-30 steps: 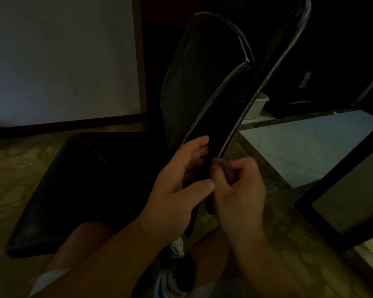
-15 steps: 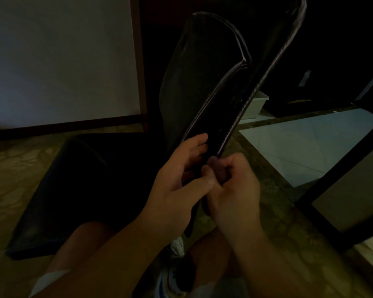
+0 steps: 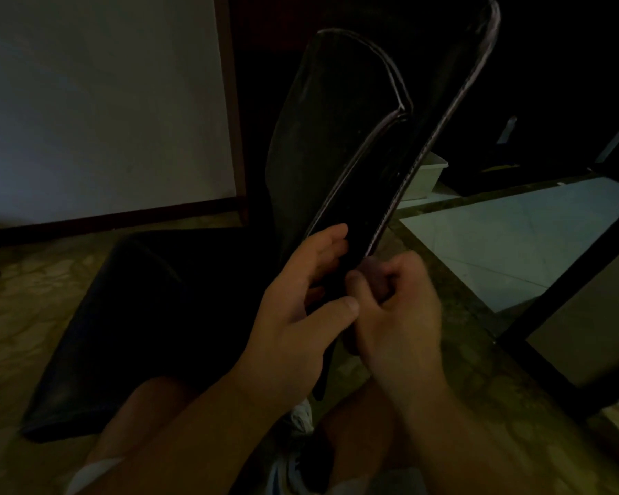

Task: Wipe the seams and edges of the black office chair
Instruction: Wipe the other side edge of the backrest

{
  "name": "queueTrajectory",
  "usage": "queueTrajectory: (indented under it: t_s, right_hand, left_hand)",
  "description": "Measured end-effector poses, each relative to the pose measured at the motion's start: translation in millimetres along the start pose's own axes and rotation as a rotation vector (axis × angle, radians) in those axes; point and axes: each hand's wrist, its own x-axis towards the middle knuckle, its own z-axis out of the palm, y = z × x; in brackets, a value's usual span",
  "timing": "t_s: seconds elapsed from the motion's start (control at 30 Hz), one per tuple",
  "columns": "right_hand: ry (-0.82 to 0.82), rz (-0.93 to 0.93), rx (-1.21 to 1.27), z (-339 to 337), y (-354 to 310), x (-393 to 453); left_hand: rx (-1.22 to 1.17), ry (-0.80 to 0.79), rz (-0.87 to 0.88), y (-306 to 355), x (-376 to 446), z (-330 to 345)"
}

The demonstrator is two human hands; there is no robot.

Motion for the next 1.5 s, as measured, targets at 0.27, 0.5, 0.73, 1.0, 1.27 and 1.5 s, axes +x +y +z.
queueTrajectory:
  t_s: [0.27,0.5,0.73,1.0,1.27,1.5]
  right_hand:
    - [0.119,-0.026,0.0,-0.2,4.4,2.1]
    - [0.19,0.025,0.034,-1.5,4.4,5.4]
    - [0.129,0.0,0.028,-3.8,2.5,3.5]
    - [0.144,0.032,0.056,-2.5,-1.0,1.5]
    - [0.089,0.009,0.06,-2.4,-2.3,3.3]
    - [-0.021,0.007,0.087,1.1,-1.6,-0.2]
  left_hand:
    - [0.021,-0.005,0.015,5.1,2.2,0.8]
    - [0.02,-0.018,0.018,7.4,2.8,1.0]
    - [0.014,-0.026,0.019,6.6,2.7,1.5]
    - [0.029,-0.02,0.027,8.4,2.5,2.4]
    - [0.002,-0.029,0.033,11.1,4.5,4.5]
    - [-0.007,-0.023,0.032,10.7,4.7,3.2]
